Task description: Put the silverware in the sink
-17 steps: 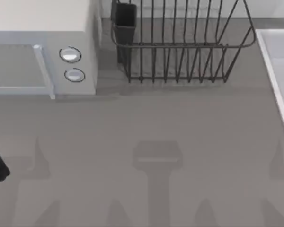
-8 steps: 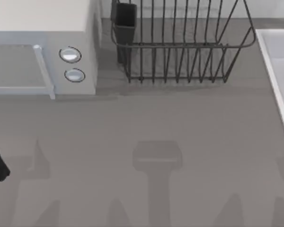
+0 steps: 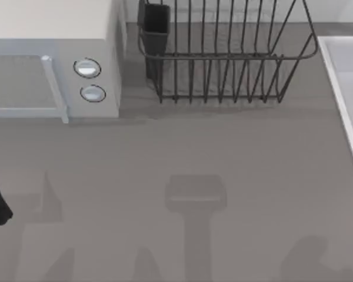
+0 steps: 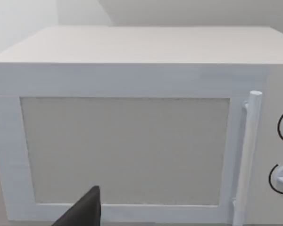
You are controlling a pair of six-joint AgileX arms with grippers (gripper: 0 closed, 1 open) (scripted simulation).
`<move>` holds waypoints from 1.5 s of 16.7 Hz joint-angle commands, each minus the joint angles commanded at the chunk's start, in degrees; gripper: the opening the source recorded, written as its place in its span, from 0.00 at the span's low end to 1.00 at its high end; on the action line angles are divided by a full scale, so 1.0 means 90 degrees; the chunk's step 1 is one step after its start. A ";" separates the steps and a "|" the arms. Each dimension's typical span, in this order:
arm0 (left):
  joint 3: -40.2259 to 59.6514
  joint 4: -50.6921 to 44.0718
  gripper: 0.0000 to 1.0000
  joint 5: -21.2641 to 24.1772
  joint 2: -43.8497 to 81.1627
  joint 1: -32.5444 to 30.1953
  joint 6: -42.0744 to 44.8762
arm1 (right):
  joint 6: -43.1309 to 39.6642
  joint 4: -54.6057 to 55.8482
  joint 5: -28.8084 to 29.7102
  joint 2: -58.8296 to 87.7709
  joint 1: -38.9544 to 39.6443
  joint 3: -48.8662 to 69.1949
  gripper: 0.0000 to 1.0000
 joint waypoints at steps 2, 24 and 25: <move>0.0000 0.0000 1.00 0.0000 0.0000 0.0000 0.0000 | -0.1028 -0.0649 -0.0014 0.0978 -0.0336 0.0606 1.00; 0.0000 0.0000 1.00 0.0000 0.0000 0.0000 0.0000 | -0.3066 0.0469 -0.0039 0.4167 -0.0999 0.0966 1.00; 0.0000 0.0000 1.00 0.0000 0.0000 0.0000 0.0000 | -0.3060 0.0677 -0.0038 0.4290 -0.0993 0.0859 1.00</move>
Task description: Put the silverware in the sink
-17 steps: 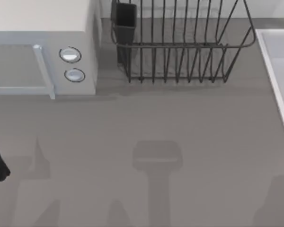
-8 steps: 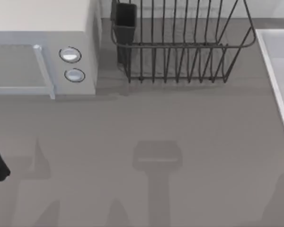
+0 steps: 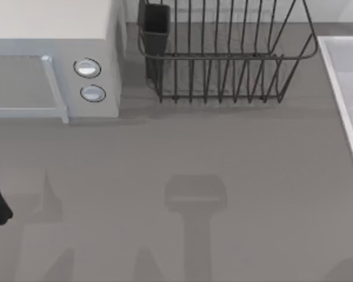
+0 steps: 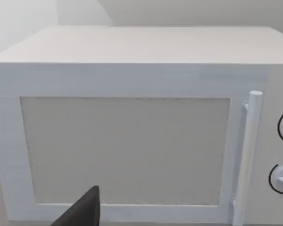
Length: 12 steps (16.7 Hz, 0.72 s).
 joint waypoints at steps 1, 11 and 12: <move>0.0000 0.0000 1.00 0.0000 0.0000 0.0000 0.0000 | 0.0003 0.0140 0.0001 0.0088 0.0005 -0.0073 1.00; 0.0000 0.0000 1.00 0.0000 0.0000 0.0000 0.0000 | 0.0006 0.0221 0.0001 0.0140 0.0007 -0.0117 0.62; 0.0000 0.0000 1.00 0.0000 0.0000 0.0000 0.0000 | 0.0006 0.0221 0.0001 0.0140 0.0007 -0.0117 0.55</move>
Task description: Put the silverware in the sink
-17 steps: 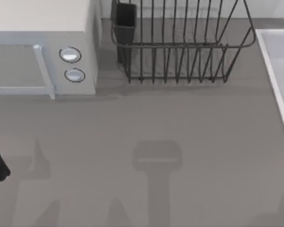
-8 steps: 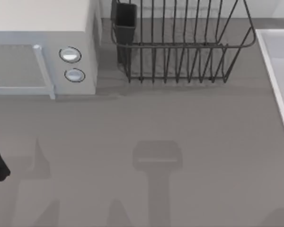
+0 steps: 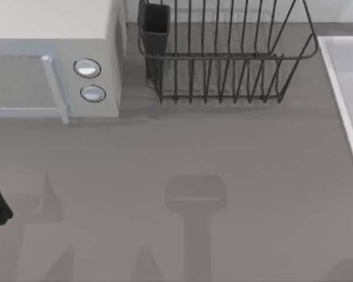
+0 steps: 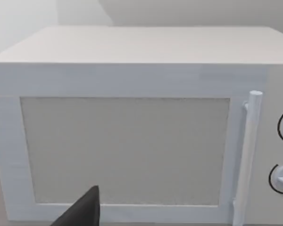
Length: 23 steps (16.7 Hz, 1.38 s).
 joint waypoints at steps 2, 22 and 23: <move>0.0000 0.0000 1.00 0.0000 0.0000 0.0000 0.0000 | 0.0000 0.0000 0.0000 0.0000 0.0000 0.0000 0.40; 0.0000 0.0000 1.00 0.0000 0.0000 0.0000 0.0000 | 0.0227 -0.1817 0.0117 -0.0824 0.0007 0.0889 0.00; 0.0000 0.0000 1.00 0.0000 0.0000 0.0000 0.0000 | 0.0222 -0.2195 0.0116 -0.0937 0.0004 0.1080 0.00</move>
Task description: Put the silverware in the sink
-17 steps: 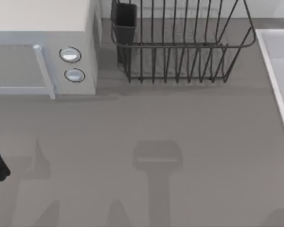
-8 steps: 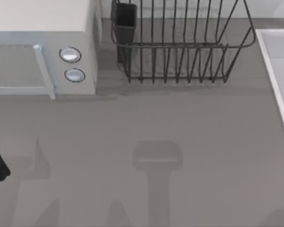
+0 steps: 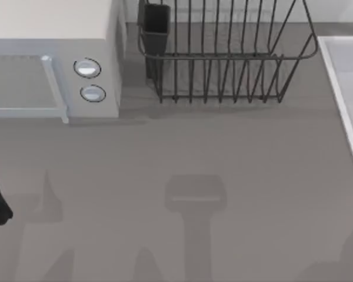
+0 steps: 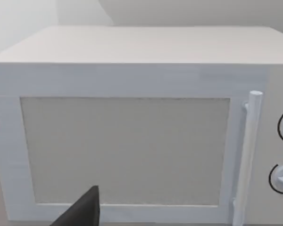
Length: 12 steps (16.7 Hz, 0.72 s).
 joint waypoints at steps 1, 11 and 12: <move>0.0000 0.0000 1.00 0.0000 0.0000 0.0000 0.0000 | -0.0002 -0.0367 0.0000 -0.0118 -0.0004 0.0194 0.00; 0.0000 0.0000 1.00 0.0000 0.0000 0.0000 0.0000 | 0.0066 -0.1315 0.0002 -0.0485 0.0014 0.0883 0.00; 0.0000 0.0000 1.00 0.0000 0.0000 0.0000 0.0000 | 0.0083 -0.1376 0.0006 -0.0360 0.0042 0.1021 0.00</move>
